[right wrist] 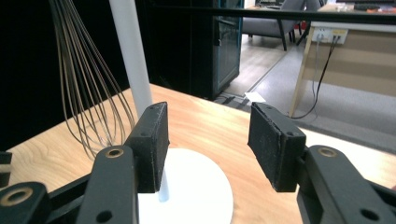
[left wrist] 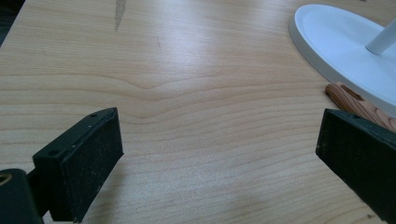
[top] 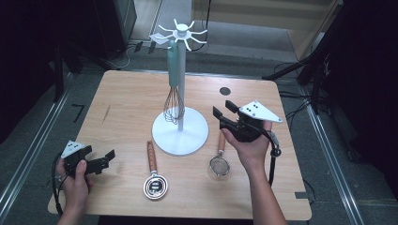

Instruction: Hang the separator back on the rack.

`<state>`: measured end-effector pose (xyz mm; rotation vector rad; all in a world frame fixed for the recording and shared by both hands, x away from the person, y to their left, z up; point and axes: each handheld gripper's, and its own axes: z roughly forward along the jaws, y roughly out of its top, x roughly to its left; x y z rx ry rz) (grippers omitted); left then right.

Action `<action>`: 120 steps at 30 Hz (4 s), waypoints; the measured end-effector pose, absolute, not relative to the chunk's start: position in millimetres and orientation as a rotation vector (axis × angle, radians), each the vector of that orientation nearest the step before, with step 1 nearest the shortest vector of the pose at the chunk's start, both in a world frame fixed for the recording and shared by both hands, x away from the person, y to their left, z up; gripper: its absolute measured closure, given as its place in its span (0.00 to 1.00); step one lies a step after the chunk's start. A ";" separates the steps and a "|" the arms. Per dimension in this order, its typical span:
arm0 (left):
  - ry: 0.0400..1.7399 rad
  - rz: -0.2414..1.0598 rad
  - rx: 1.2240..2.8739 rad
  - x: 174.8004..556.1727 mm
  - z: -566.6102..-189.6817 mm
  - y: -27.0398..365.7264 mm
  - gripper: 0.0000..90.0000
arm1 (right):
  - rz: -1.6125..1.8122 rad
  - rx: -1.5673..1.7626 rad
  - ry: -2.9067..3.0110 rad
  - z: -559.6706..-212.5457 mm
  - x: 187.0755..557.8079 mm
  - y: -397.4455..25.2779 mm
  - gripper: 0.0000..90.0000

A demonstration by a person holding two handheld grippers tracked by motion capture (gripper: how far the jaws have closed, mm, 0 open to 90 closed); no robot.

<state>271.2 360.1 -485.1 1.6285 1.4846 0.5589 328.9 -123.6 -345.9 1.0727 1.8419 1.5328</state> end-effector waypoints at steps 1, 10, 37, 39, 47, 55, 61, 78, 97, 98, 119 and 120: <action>1.487 0.554 1.625 271.4 -485.2 360.4 0.01 | 1.529 1.076 1.844 -348.5 328.2 -125.7 0.54; 1.498 0.584 1.608 270.8 -485.0 359.2 0.01 | 1.530 1.141 1.854 -368.3 323.0 -143.6 0.55; 1.540 0.702 1.641 271.1 -484.0 351.2 0.01 | 1.309 1.377 2.025 -412.0 328.4 -143.4 0.59; 1.545 0.692 1.637 270.9 -483.9 352.3 0.01 | 1.297 1.391 2.040 -415.7 327.9 -142.2 0.59; 1.547 0.698 1.620 269.6 -483.8 353.3 0.01 | 1.294 1.496 2.054 -419.9 323.4 -146.8 0.62; 1.549 0.699 1.617 269.8 -483.7 353.5 0.01 | 1.261 1.577 2.062 -430.6 328.4 -152.0 0.58; 1.551 0.695 1.616 270.0 -483.6 354.3 0.01 | 1.232 1.688 2.066 -441.1 334.6 -153.2 0.52; 1.552 0.689 1.614 270.4 -483.8 354.6 0.01 | 1.115 1.834 2.080 -451.3 342.8 -154.4 0.46; 1.553 0.686 1.614 270.8 -484.0 354.6 0.01 | 1.068 1.971 2.000 -458.9 344.8 -154.7 0.49; 1.553 0.686 1.614 270.8 -484.0 354.6 0.01 | 1.068 1.965 2.006 -460.0 345.1 -154.2 0.49; 1.556 0.682 1.614 271.1 -484.0 355.0 0.01 | 1.109 2.114 2.061 -466.9 346.4 -147.3 0.61; 1.556 0.681 1.614 271.1 -484.0 354.9 0.01 | 1.106 2.126 2.056 -467.1 346.5 -146.4 0.61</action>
